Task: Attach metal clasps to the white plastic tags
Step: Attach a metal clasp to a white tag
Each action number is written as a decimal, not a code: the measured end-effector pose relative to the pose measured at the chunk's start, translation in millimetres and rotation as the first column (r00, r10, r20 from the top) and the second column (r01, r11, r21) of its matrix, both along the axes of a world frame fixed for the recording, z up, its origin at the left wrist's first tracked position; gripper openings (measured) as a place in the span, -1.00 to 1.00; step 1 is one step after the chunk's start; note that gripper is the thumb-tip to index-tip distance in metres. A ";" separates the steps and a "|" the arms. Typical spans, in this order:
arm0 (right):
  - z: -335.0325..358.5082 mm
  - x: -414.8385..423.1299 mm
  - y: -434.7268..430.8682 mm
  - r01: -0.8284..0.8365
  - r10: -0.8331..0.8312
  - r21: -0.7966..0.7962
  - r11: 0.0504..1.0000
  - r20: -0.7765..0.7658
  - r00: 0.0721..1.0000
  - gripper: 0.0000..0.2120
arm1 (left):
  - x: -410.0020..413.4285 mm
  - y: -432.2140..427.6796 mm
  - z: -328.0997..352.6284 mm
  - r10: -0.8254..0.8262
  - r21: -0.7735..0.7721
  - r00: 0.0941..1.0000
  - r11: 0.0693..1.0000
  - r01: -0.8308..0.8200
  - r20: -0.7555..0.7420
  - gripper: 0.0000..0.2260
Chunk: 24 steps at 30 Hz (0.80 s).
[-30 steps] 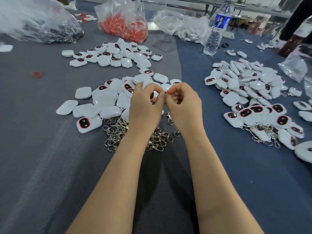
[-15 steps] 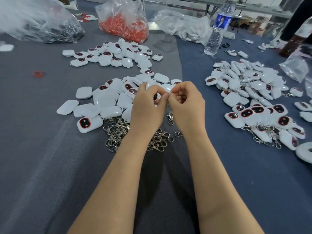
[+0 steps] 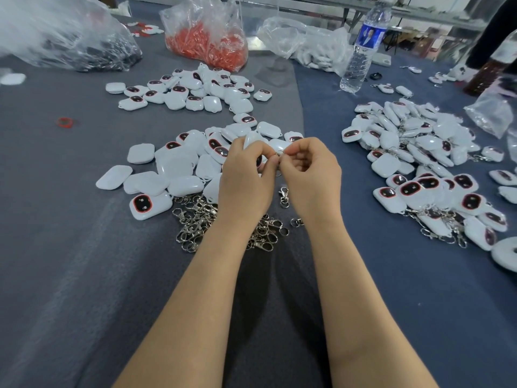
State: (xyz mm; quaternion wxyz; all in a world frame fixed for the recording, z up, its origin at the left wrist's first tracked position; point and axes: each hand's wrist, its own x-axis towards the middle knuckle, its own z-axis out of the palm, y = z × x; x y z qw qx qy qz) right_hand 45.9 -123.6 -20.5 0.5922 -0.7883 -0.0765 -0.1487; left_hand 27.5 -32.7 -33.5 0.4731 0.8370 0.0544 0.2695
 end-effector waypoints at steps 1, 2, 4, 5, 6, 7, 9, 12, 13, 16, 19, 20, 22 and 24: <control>0.1 -0.1 0.1 0.000 0.000 -0.006 1.000 -0.003 1.000 -0.87 | -0.2 -0.1 0.5 0.001 0.000 1.000 1.000 -0.001 -0.001 -0.94; 0.2 -0.2 0.2 -0.001 0.001 -0.012 1.000 -0.005 1.000 -0.86 | -0.5 -0.1 1.2 0.003 0.000 1.000 1.000 -0.003 0.000 -0.94; 0.1 -0.2 0.2 -0.004 0.004 -0.021 1.000 -0.008 1.000 -0.86 | -1.3 -0.9 2.8 0.002 0.010 1.000 1.000 -0.002 0.005 -0.94; -0.1 -0.2 0.0 -0.008 0.008 -0.026 1.000 -0.009 1.000 -0.87 | -1.7 -1.3 3.5 -0.001 0.020 1.000 1.000 0.001 0.005 -0.94; -0.4 -0.1 -0.2 -0.017 0.017 -0.035 0.999 -0.011 1.000 -0.87 | -1.8 -1.7 4.2 -0.003 0.033 1.000 0.999 0.003 0.004 -0.95; -0.7 0.0 -0.3 -0.031 0.031 -0.046 0.998 -0.013 0.999 -0.86 | -2.0 -1.7 4.8 -0.003 0.046 1.000 0.999 0.003 0.001 -0.95; -1.3 -0.4 -0.5 -0.071 0.070 -0.066 0.995 -0.012 0.997 -0.82 | -2.1 -1.3 5.6 0.008 0.068 1.000 0.998 -0.008 -0.004 -0.95; -2.3 -0.8 -1.3 -0.095 0.096 -0.069 0.993 0.008 0.995 -0.80 | -2.1 -0.5 6.5 0.017 0.079 1.000 0.997 -0.017 0.001 -0.94; -2.7 -1.0 -1.6 -0.093 0.094 -0.064 0.994 0.019 0.995 -0.79 | -2.1 -0.3 6.4 0.014 0.081 1.000 0.997 -0.014 0.002 -0.94; -3.2 -1.2 -2.1 -0.092 0.094 -0.047 0.995 0.042 0.995 -0.78 | -1.6 0.0 4.5 0.011 0.073 1.000 0.997 -0.011 0.006 -0.94; -2.8 -0.2 -3.1 -0.070 0.071 -0.027 0.997 0.033 0.997 -0.79 | -0.8 1.4 2.7 -0.021 0.039 1.000 0.999 0.021 -0.001 -0.94; -2.8 0.6 -4.2 -0.049 0.050 -0.013 0.999 0.024 0.998 -0.79 | -0.4 2.1 2.3 -0.046 0.016 0.999 0.999 0.046 -0.003 -0.95; -3.6 3.1 -7.1 0.014 -0.014 0.003 1.000 0.008 1.000 -0.77 | -0.2 2.9 2.4 -0.102 -0.059 0.995 0.993 0.101 -0.008 -0.92; -4.7 5.0 -9.4 0.073 -0.073 0.004 0.997 -0.013 0.997 -0.79 | -0.8 3.4 3.8 -0.135 -0.175 0.990 0.976 0.128 -0.029 -0.80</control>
